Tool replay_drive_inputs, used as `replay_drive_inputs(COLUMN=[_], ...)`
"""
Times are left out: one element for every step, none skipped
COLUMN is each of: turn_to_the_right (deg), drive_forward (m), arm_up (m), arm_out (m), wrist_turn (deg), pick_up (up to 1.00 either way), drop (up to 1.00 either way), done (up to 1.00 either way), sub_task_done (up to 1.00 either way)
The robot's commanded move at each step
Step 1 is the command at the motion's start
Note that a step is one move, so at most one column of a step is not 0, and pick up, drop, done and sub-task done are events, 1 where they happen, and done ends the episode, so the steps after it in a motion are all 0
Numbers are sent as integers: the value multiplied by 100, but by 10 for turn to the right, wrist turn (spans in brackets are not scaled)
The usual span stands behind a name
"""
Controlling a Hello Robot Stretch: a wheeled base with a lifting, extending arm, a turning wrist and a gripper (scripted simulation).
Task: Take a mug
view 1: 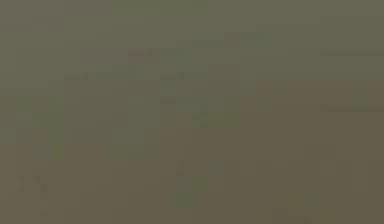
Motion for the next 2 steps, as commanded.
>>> replay_drive_inputs(turn_to_the_right=[0, 0], drive_forward=[0, 0], arm_up=[48, 0], arm_out=[0, 50], wrist_turn=[0, 0], pick_up=[0, 0], drop=[0, 0], done=[0, 0], sub_task_done=[0, 0])
